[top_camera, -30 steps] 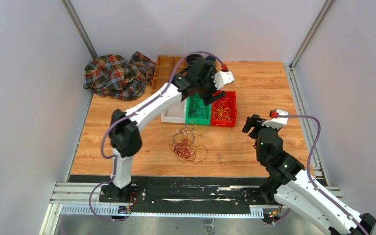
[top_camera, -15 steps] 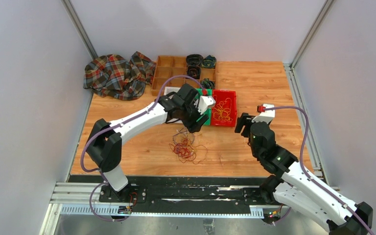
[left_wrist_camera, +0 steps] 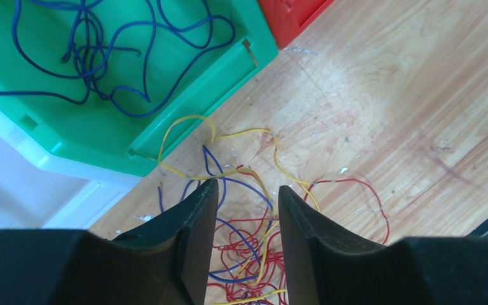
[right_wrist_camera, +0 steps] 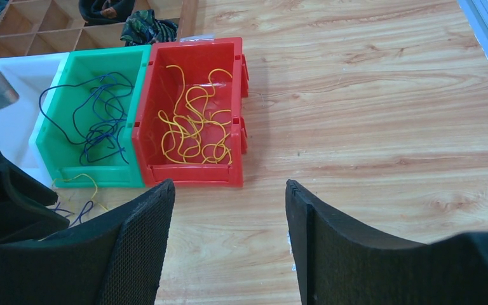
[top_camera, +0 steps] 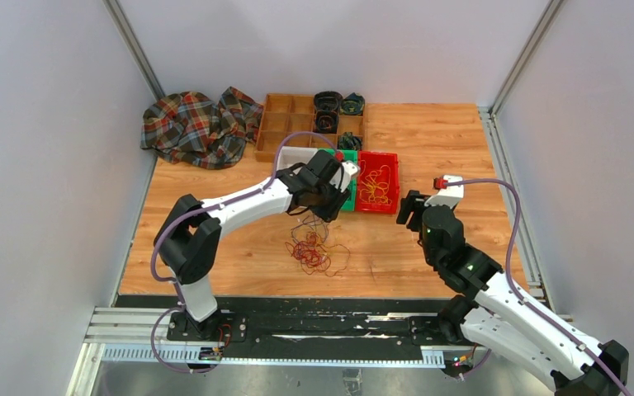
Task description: Untangle the cables
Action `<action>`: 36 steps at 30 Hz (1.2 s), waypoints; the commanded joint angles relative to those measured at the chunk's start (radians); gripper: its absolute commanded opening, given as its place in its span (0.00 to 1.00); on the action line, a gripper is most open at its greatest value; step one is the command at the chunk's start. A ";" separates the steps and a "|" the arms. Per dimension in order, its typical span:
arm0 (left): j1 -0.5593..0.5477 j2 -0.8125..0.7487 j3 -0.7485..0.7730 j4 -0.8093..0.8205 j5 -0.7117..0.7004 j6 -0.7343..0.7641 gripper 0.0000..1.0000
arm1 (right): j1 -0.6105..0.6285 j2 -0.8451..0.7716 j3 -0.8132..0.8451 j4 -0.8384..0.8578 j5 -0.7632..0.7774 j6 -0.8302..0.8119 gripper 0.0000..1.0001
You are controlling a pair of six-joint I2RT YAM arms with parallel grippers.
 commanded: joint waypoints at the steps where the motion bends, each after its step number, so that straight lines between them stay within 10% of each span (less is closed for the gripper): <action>1: -0.005 0.016 -0.019 0.031 -0.041 -0.037 0.43 | -0.015 -0.016 -0.008 -0.009 0.024 -0.002 0.64; 22: -0.021 0.039 -0.036 0.045 0.077 -0.025 0.54 | -0.013 -0.020 -0.021 0.002 0.017 0.011 0.62; 30: -0.020 0.028 0.025 -0.003 0.019 0.100 0.02 | -0.013 -0.028 -0.022 0.007 0.008 0.009 0.58; 36: -0.018 -0.090 0.221 -0.232 0.222 0.349 0.01 | -0.014 -0.028 -0.036 0.128 -0.128 -0.064 0.62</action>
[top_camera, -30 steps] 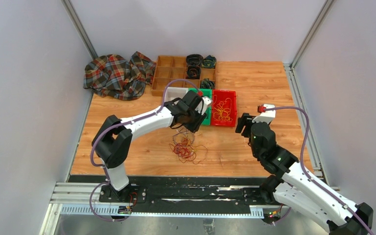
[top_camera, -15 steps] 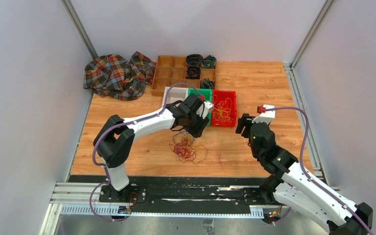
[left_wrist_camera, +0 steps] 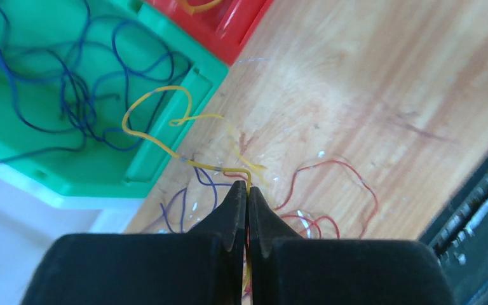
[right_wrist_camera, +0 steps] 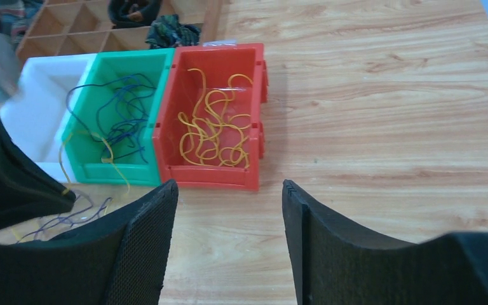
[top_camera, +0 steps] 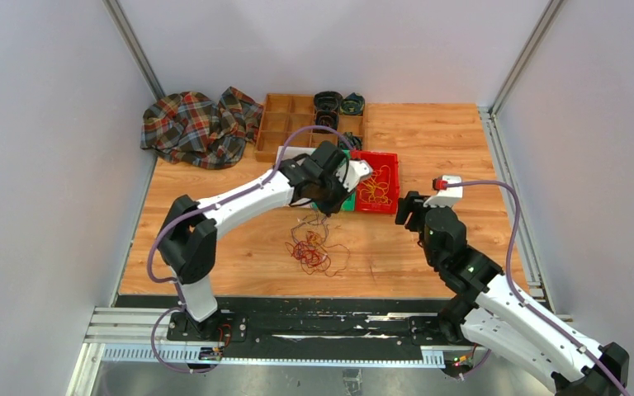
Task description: Untangle the cables
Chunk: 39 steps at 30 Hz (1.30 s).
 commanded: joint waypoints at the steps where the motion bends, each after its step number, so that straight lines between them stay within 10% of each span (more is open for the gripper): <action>1: -0.003 -0.139 0.176 -0.190 0.158 0.234 0.01 | -0.014 -0.011 -0.026 0.136 -0.138 -0.070 0.64; 19: -0.003 -0.489 0.416 -0.346 0.230 0.385 0.00 | 0.028 0.112 -0.012 0.652 -0.734 -0.015 0.78; 39: -0.003 -0.591 0.641 -0.112 0.174 0.378 0.00 | 0.231 0.539 0.203 0.799 -0.743 -0.255 0.79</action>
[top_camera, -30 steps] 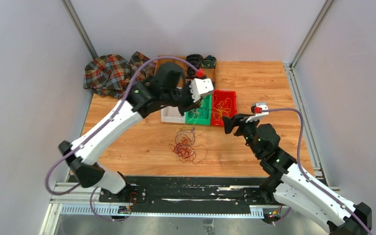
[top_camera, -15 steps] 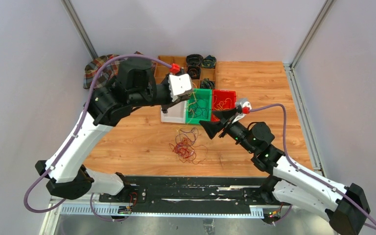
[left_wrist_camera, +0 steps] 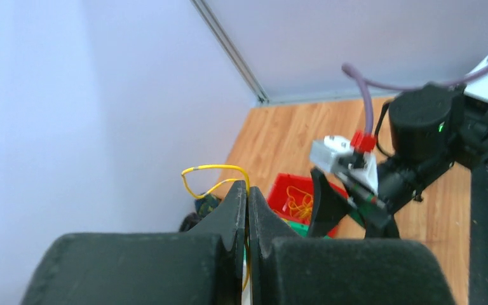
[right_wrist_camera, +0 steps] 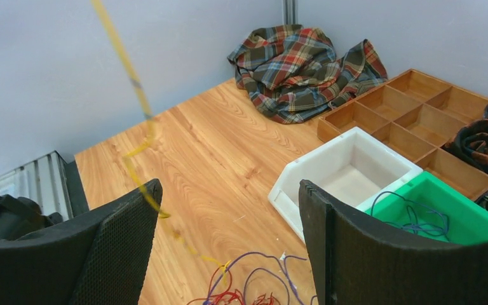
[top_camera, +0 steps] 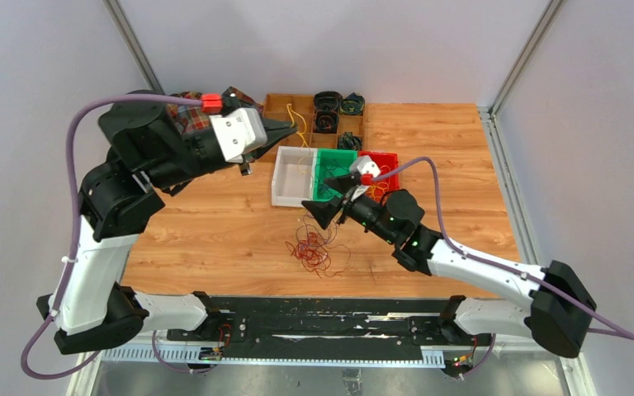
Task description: Untangle the cables
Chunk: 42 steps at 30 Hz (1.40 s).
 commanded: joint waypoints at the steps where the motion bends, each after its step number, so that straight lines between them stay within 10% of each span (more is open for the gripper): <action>1: -0.003 -0.048 -0.002 0.166 -0.015 -0.020 0.00 | 0.019 0.114 0.071 0.074 -0.039 -0.055 0.78; 18: -0.003 -0.073 0.075 0.567 -0.105 0.061 0.00 | 0.057 0.411 0.010 0.249 0.036 -0.044 0.74; 32: -0.003 -0.156 -0.270 0.479 -0.032 0.017 0.00 | 0.057 -0.020 -0.040 0.071 0.274 -0.102 0.75; 42: -0.019 -0.026 -0.361 0.483 0.041 -0.034 0.00 | 0.048 -0.183 0.003 -0.149 0.709 -0.173 0.72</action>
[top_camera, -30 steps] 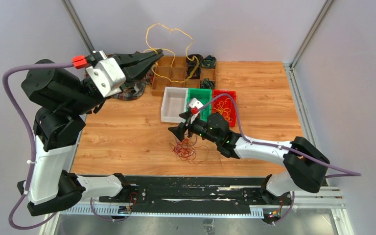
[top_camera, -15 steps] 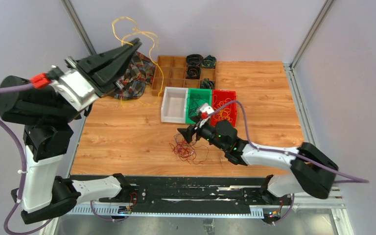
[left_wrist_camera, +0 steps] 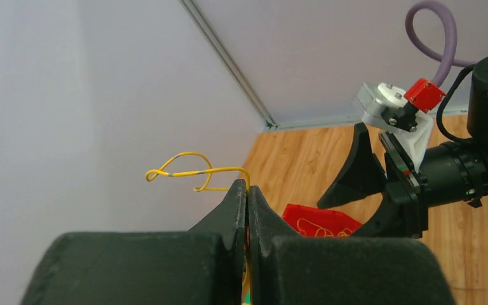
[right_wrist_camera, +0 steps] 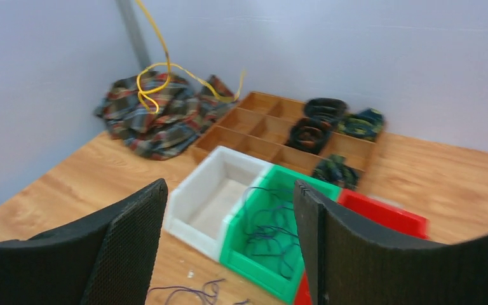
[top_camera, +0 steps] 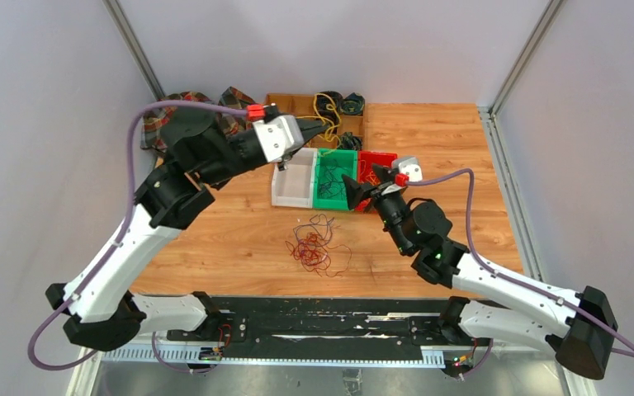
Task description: Untangle the cables
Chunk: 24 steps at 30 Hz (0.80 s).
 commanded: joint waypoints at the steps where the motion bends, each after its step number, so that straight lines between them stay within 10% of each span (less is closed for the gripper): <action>1: -0.022 0.073 0.004 0.035 0.035 -0.034 0.00 | 0.007 -0.045 0.013 -0.120 0.333 -0.049 0.72; 24: -0.070 0.582 0.167 0.101 -0.038 0.051 0.00 | -0.231 -0.295 -0.175 -0.394 0.618 0.139 0.75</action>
